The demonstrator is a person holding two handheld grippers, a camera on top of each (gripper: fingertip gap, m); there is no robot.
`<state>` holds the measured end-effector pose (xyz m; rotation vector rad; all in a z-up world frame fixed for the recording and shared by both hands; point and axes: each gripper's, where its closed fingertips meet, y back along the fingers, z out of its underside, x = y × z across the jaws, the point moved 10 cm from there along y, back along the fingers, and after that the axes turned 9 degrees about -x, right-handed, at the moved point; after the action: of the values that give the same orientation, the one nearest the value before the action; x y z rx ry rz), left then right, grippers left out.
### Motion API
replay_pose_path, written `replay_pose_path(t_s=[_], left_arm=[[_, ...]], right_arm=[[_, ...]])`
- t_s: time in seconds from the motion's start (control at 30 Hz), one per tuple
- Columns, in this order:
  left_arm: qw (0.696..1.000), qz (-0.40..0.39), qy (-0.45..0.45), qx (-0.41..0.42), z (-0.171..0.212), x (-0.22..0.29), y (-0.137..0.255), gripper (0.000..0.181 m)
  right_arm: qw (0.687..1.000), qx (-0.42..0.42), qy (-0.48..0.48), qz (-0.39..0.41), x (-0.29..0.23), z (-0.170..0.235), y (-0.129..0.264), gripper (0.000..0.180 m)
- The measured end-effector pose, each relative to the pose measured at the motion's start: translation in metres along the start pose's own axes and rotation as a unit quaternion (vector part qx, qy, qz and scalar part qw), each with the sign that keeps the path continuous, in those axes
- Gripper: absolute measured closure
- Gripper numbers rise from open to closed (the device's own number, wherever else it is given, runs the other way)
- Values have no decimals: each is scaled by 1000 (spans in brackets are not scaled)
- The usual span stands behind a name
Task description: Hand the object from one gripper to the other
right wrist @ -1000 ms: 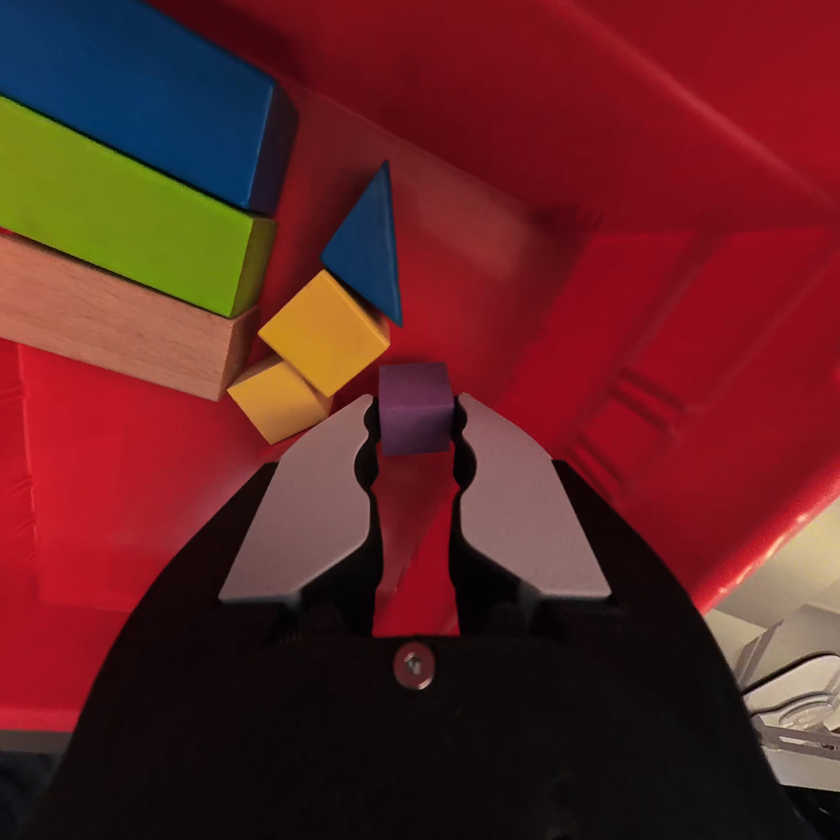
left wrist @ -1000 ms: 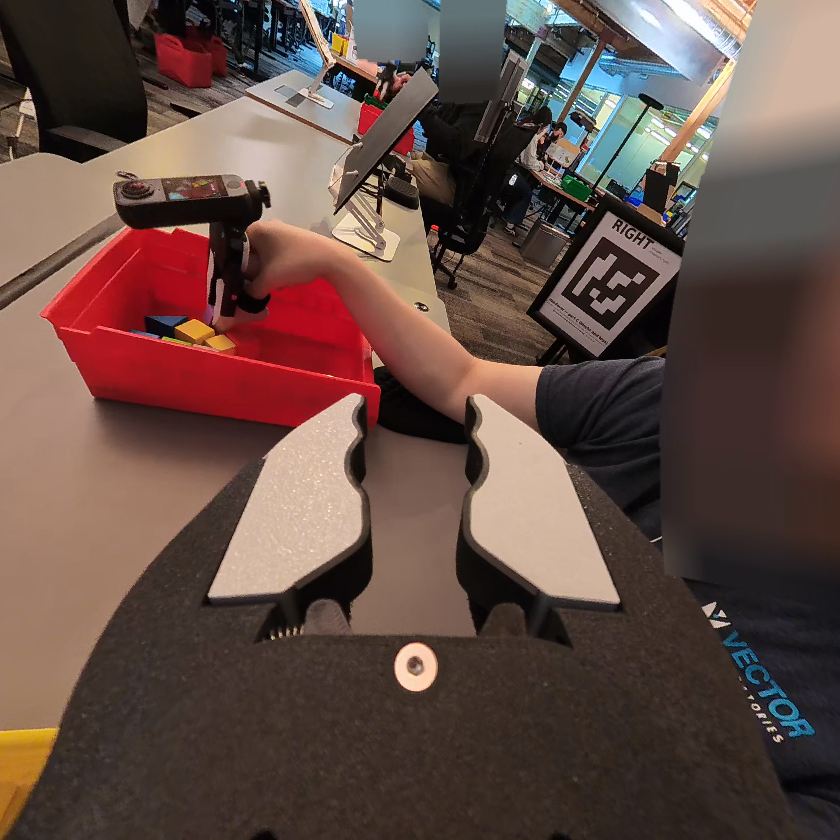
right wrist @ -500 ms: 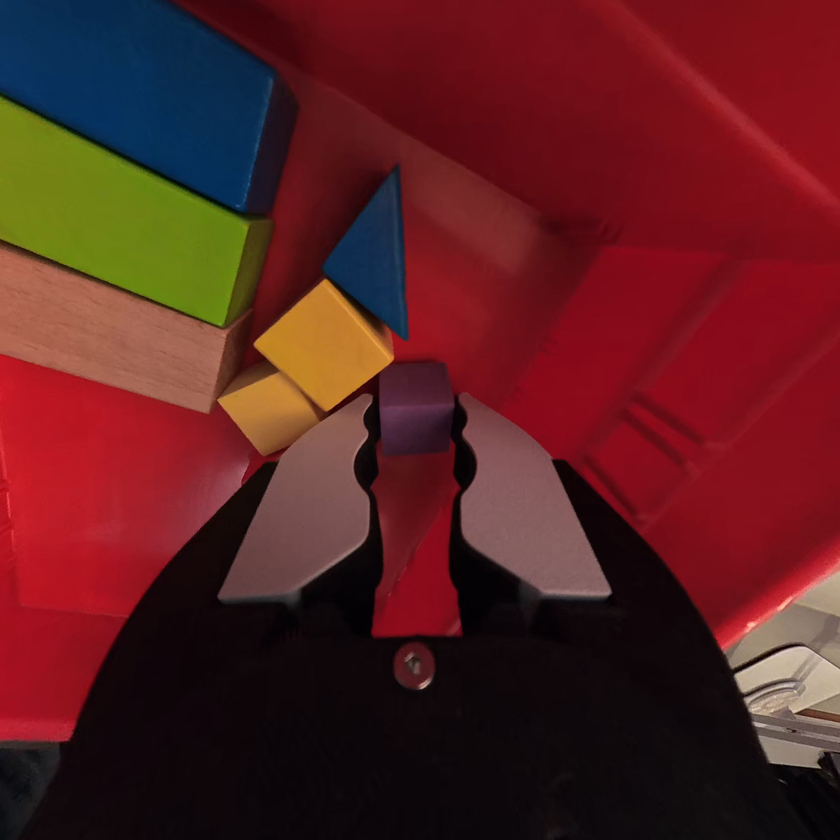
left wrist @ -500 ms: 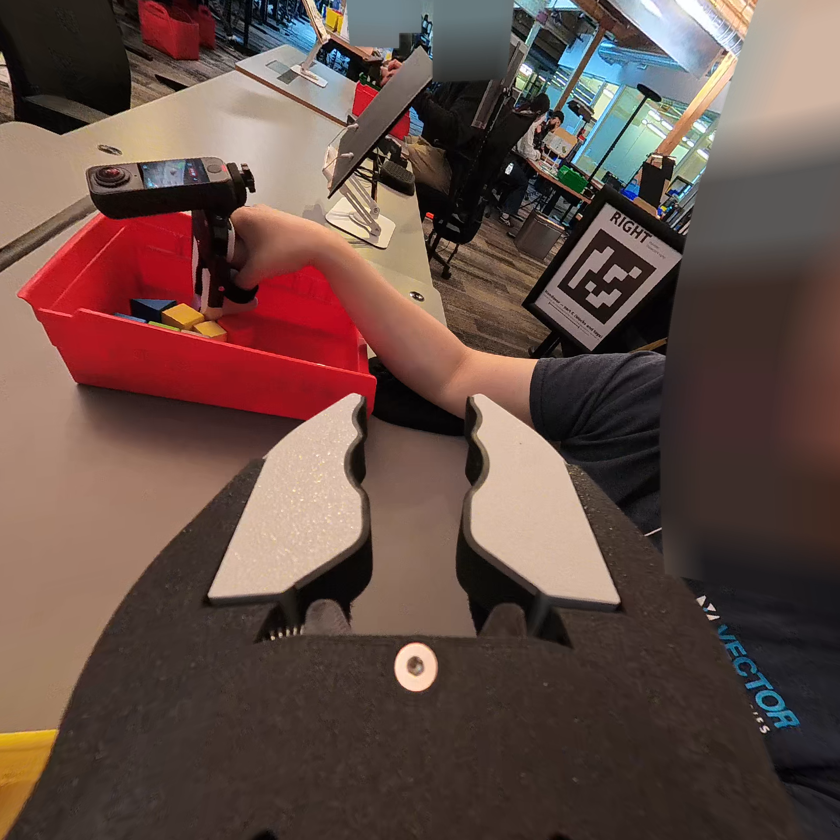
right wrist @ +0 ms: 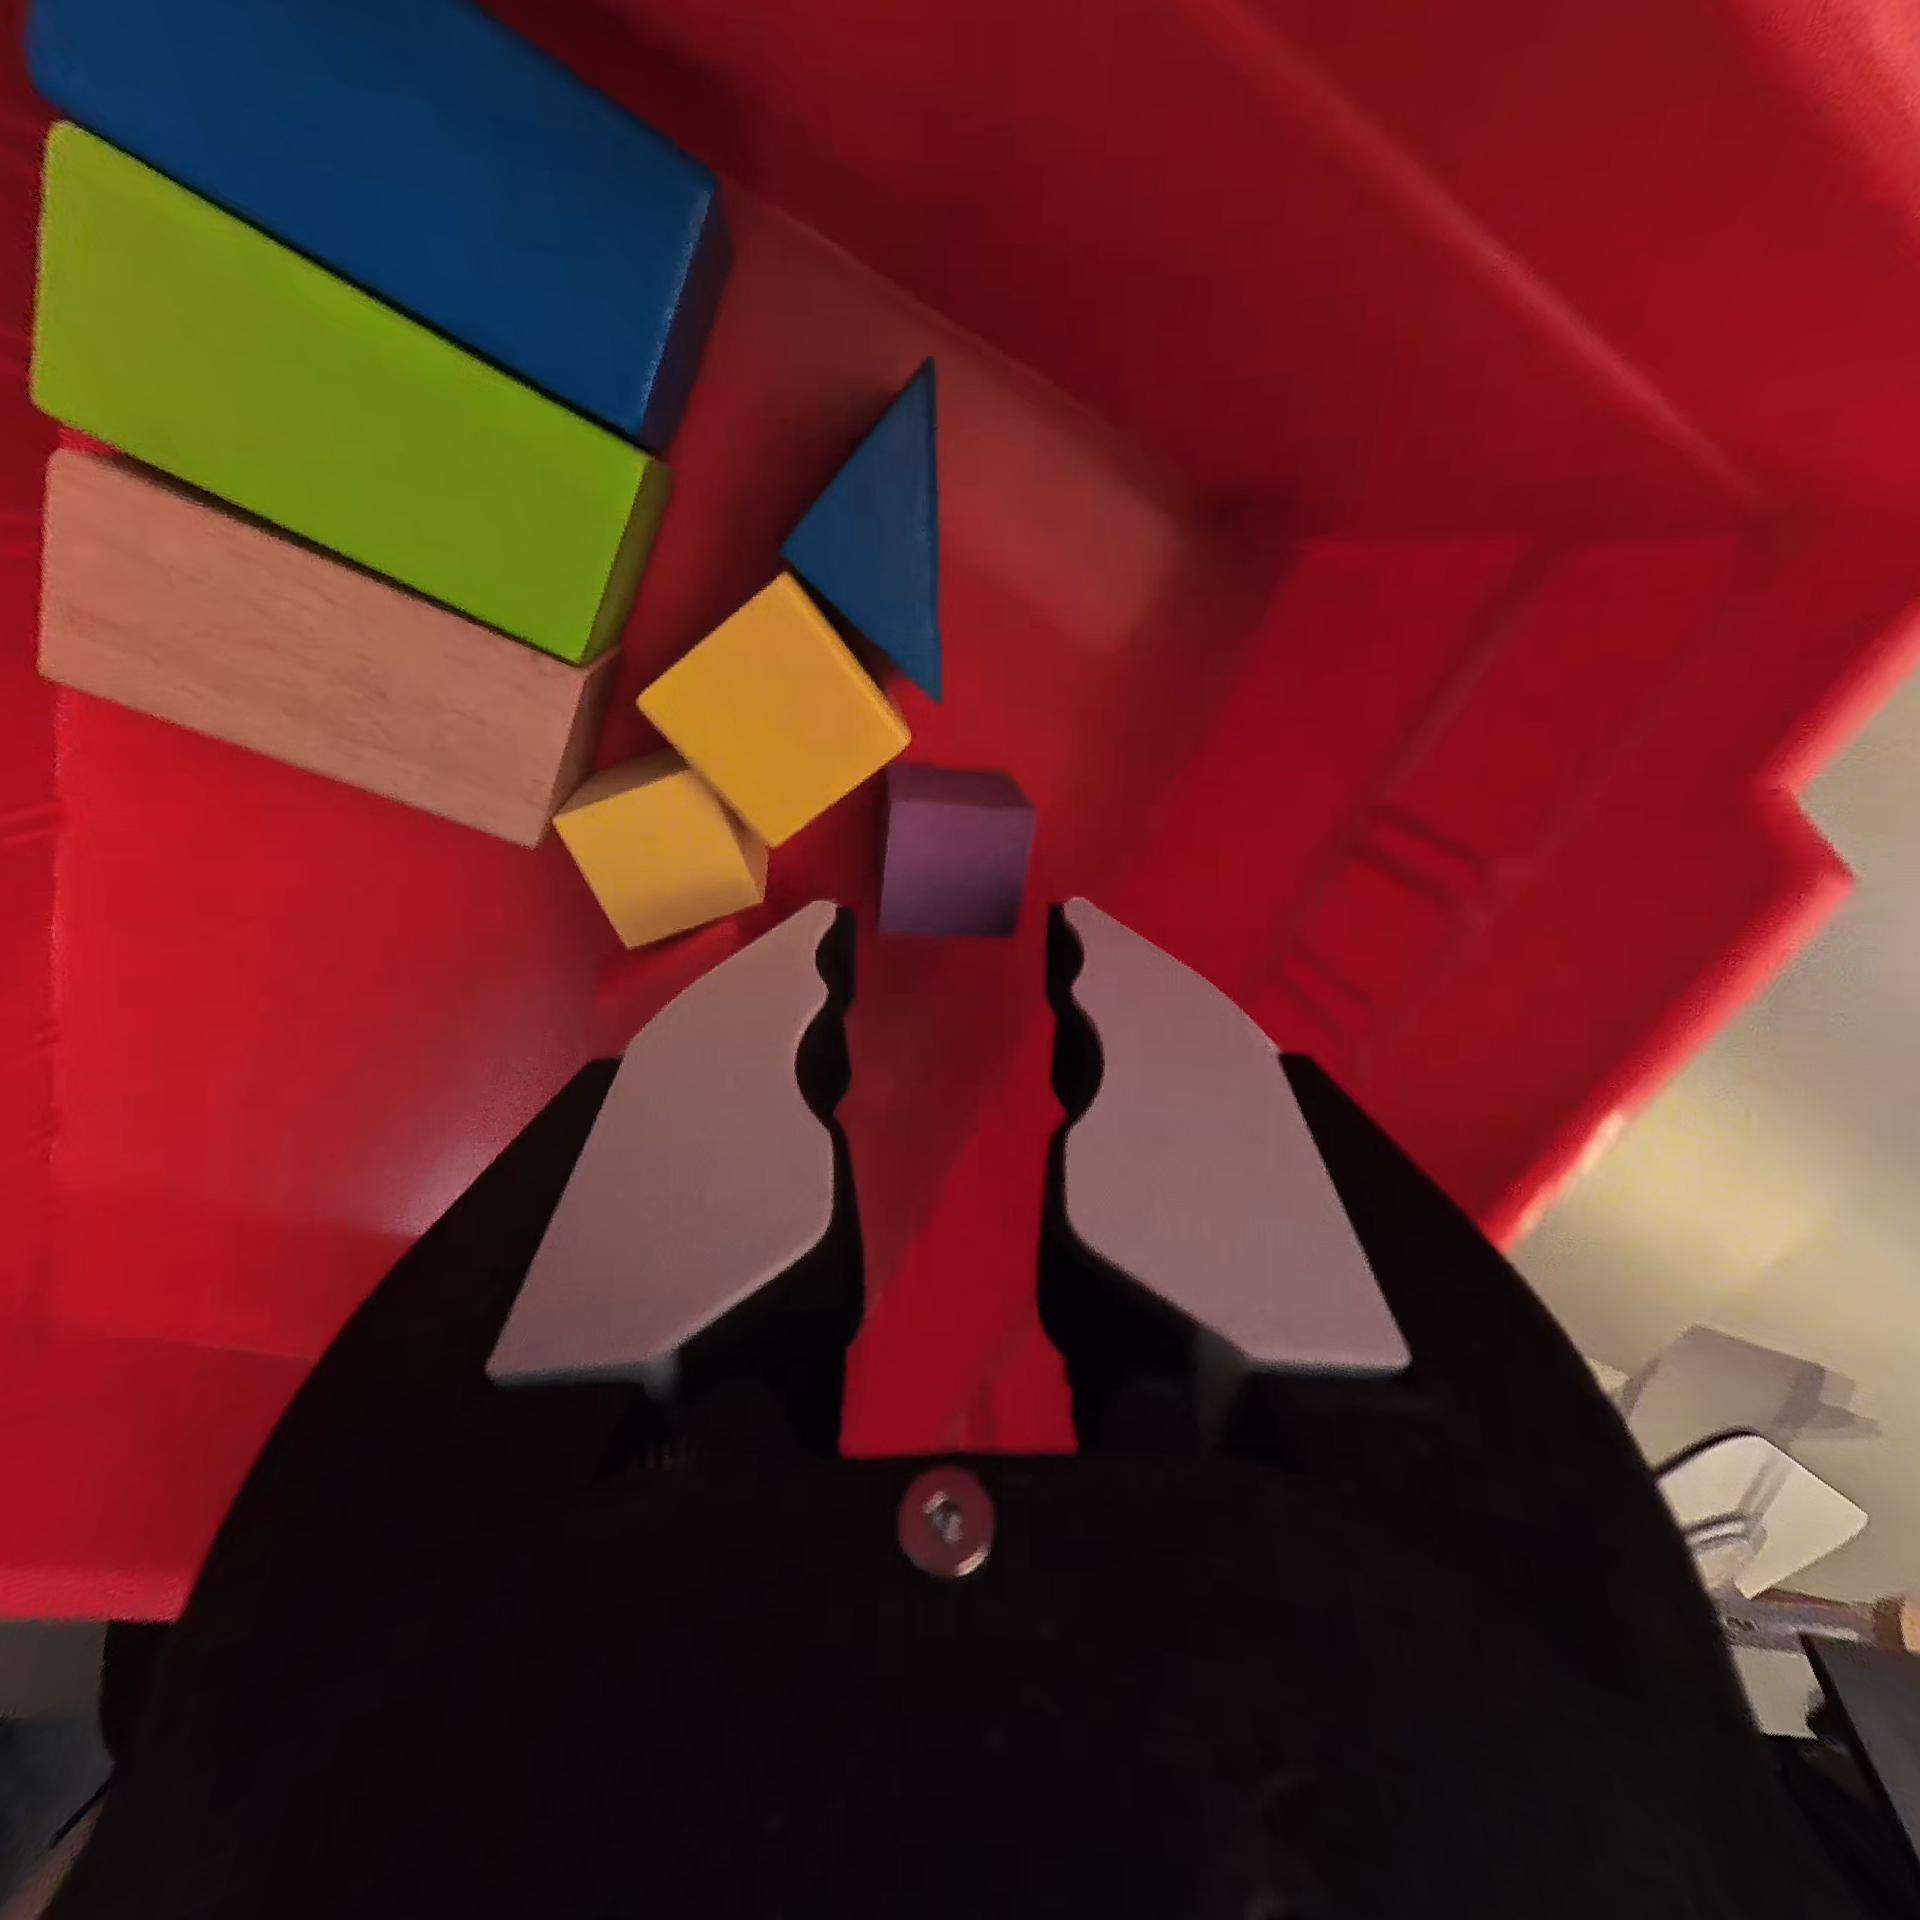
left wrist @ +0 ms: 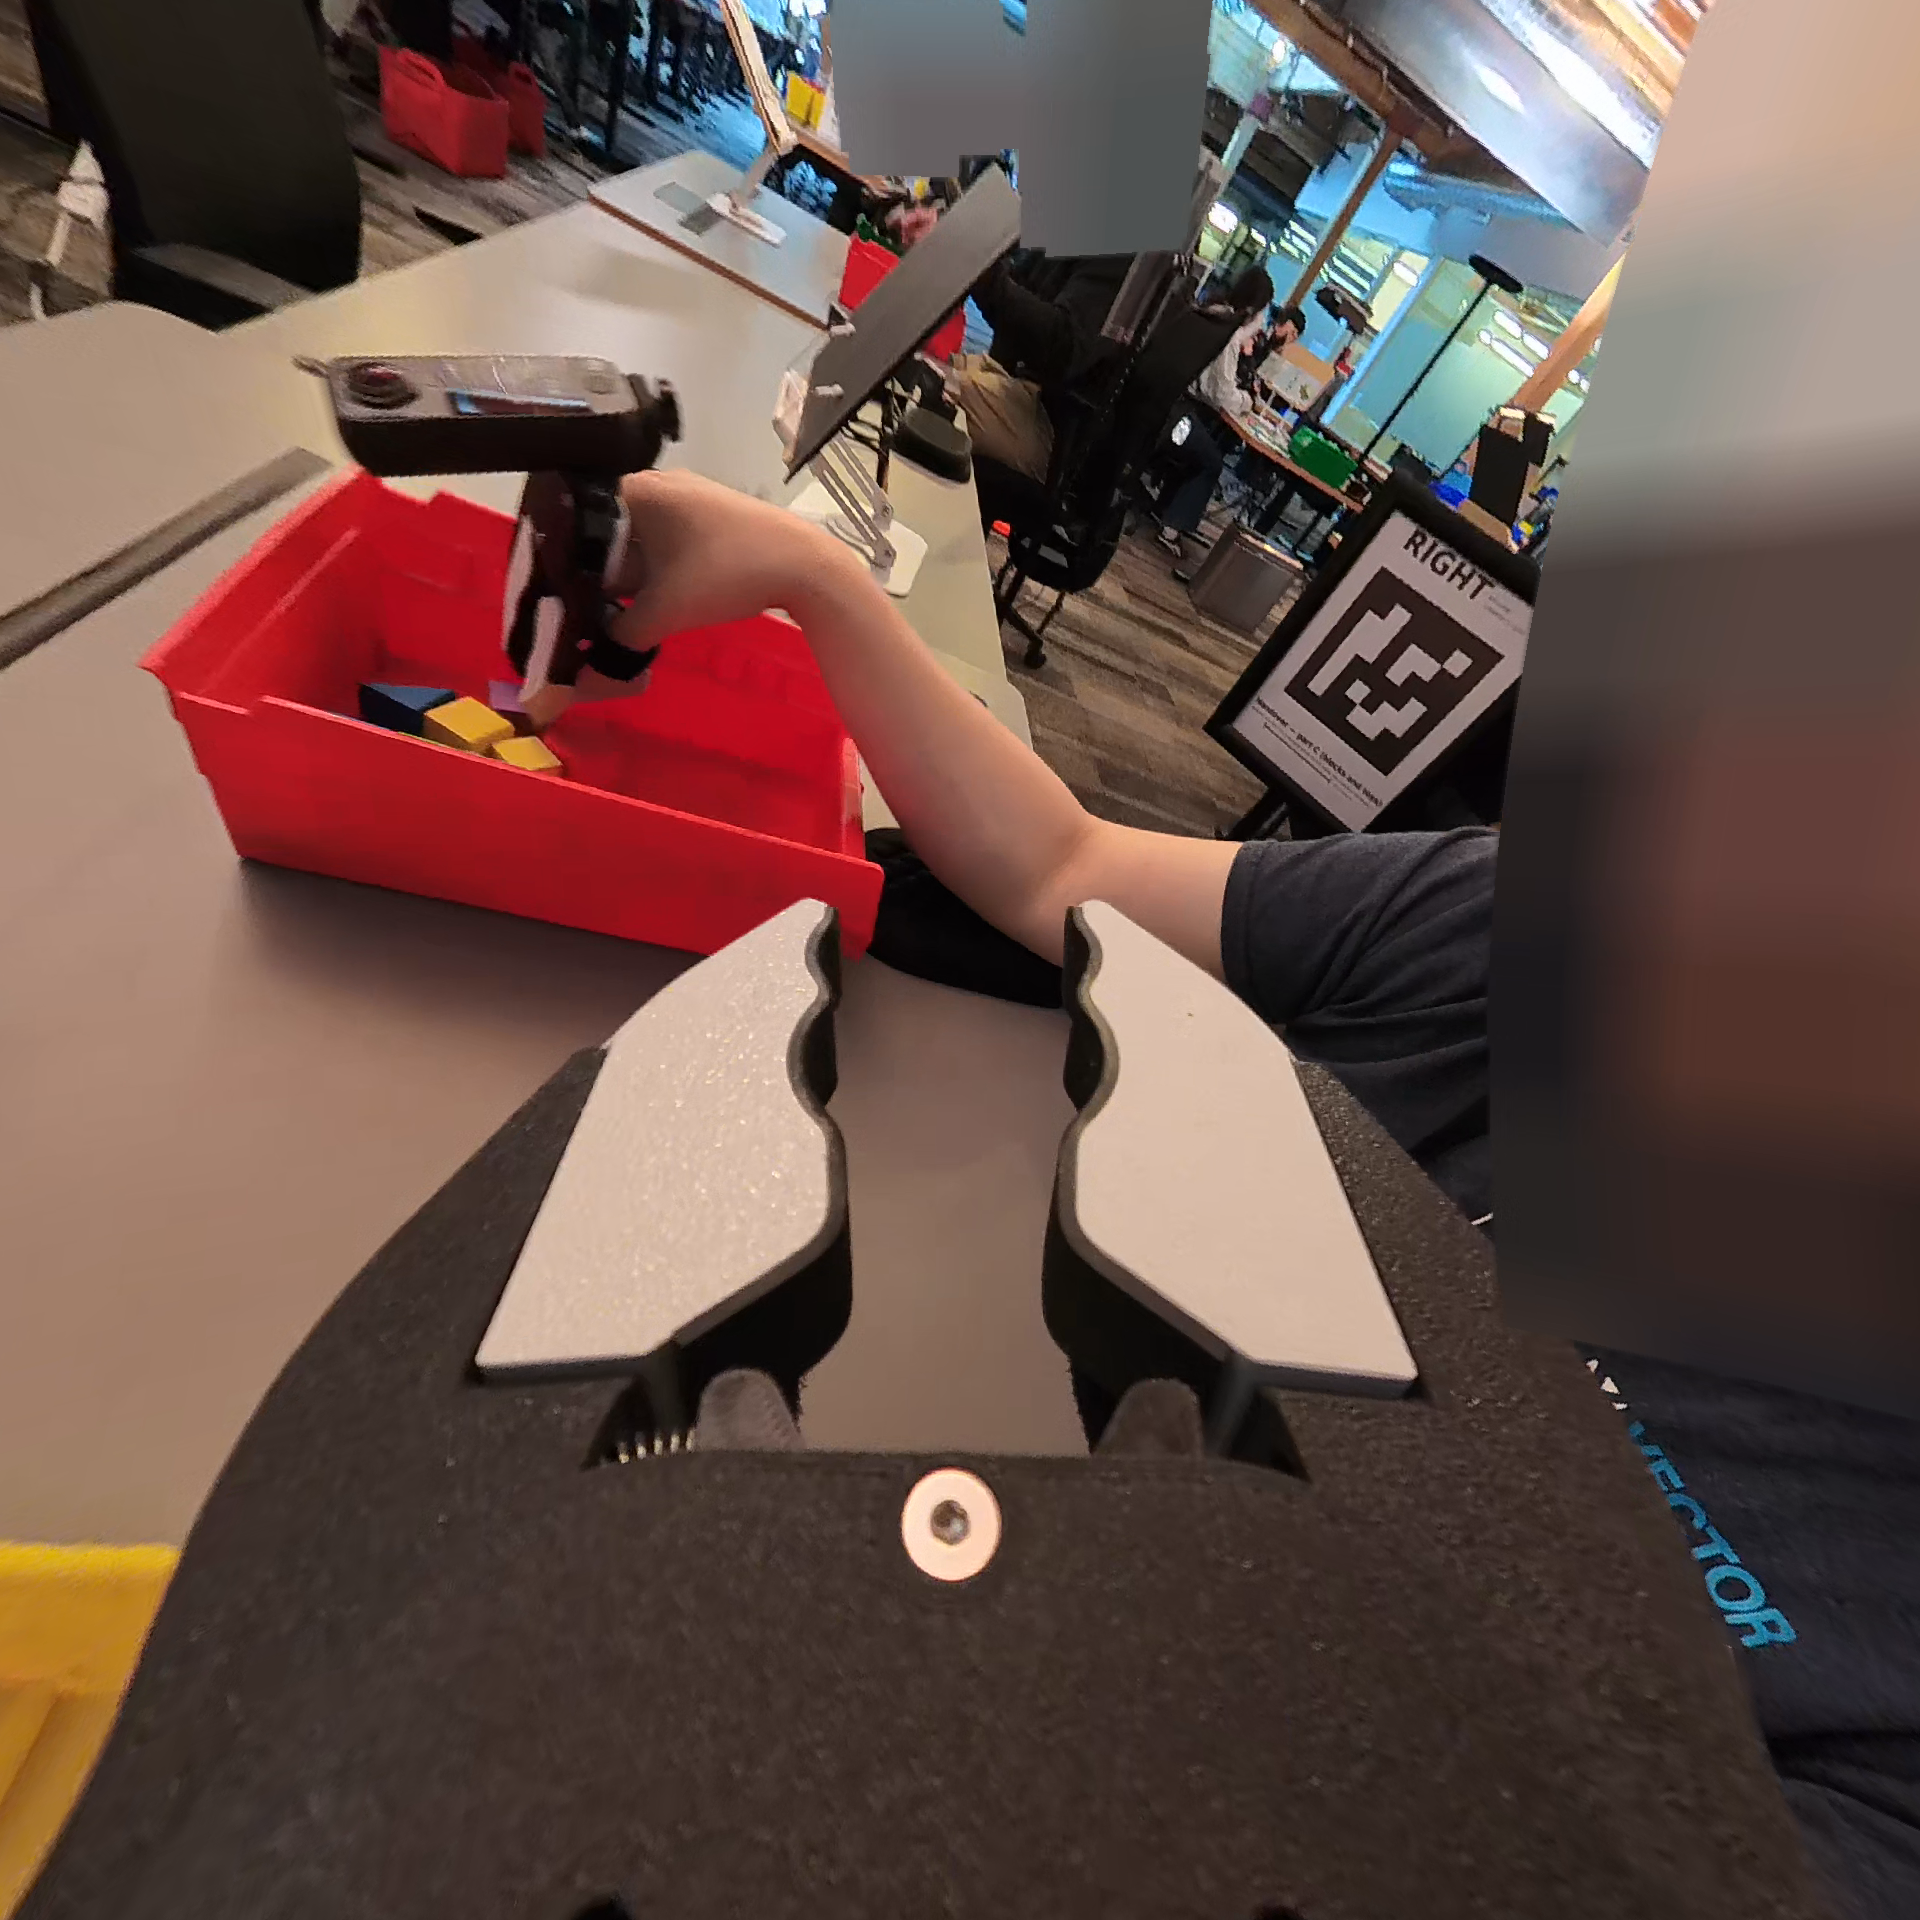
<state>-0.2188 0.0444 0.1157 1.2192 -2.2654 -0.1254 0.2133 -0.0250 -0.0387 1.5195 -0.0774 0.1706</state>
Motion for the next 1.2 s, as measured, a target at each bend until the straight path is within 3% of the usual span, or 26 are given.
replay_pose_path(t_s=[0.1,0.2,0.3,0.4,0.5,0.63,0.73,0.9,1.1,1.2], left_arm=[[1000,-29,7,6,2,-1,16,141],[986,-162,38,-3,10,-14,42,140],[936,-336,97,-36,27,-38,73,140],[890,-425,153,-65,45,-65,90,141],[879,-431,177,-102,59,-93,85,140],[889,-413,119,-158,74,-124,68,139],[858,-461,70,-215,86,-138,63,132],[829,-463,-25,-312,103,-141,51,135],[824,-446,-65,-345,117,-150,35,136],[818,-457,-76,-342,118,-154,34,125]], right_arm=[[1000,21,-5,13,-1,8,17,142],[998,64,-5,26,-5,19,44,143],[991,125,-1,36,-12,34,76,143],[982,185,9,43,-21,47,103,143],[975,214,20,49,-27,57,116,144],[975,211,42,55,-29,60,116,143],[979,187,50,56,-28,59,108,143],[982,169,59,52,-28,56,102,143],[984,158,71,46,-31,53,97,143],[984,153,75,44,-31,52,95,143]])
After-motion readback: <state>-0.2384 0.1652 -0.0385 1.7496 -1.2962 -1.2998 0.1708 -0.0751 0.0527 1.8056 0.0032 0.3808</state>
